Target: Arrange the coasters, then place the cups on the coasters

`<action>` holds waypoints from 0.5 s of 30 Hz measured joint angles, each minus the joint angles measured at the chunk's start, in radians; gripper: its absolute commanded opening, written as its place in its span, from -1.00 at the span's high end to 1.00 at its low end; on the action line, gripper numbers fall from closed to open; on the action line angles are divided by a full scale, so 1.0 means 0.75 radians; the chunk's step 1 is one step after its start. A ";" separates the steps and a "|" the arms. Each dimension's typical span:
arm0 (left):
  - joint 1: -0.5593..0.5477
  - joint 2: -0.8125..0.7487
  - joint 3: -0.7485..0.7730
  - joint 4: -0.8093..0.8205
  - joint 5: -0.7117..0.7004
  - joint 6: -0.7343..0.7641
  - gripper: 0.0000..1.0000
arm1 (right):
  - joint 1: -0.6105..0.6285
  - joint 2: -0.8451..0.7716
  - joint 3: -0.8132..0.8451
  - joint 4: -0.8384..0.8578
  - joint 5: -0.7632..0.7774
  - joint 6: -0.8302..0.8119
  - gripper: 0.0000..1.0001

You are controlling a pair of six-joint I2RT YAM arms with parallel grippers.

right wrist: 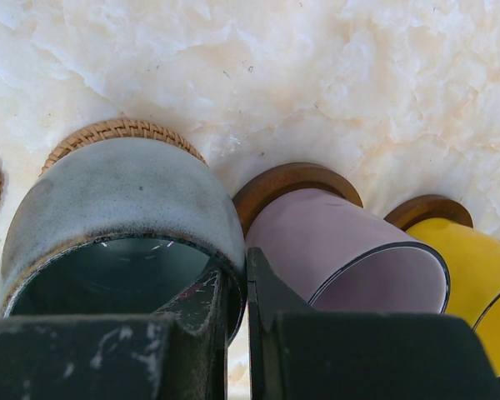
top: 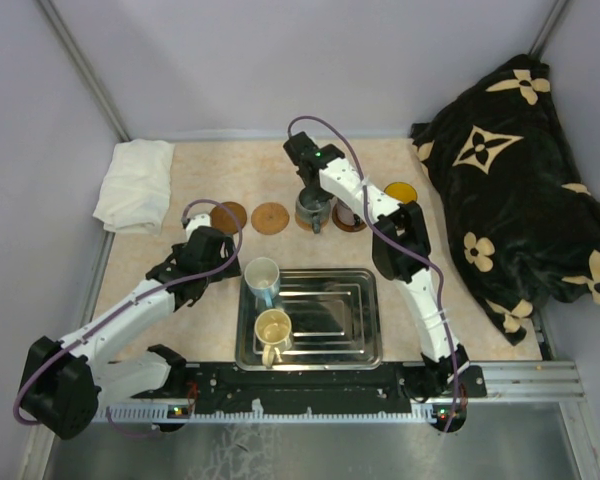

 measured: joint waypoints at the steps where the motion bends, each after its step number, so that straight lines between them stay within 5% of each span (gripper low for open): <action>1: 0.000 0.001 0.000 0.000 0.000 0.000 -1.00 | 0.000 0.000 0.000 0.000 0.000 0.000 1.00; 15: 0.000 0.007 0.000 0.004 0.001 -0.001 -1.00 | 0.001 -0.010 -0.035 0.028 -0.001 0.009 0.92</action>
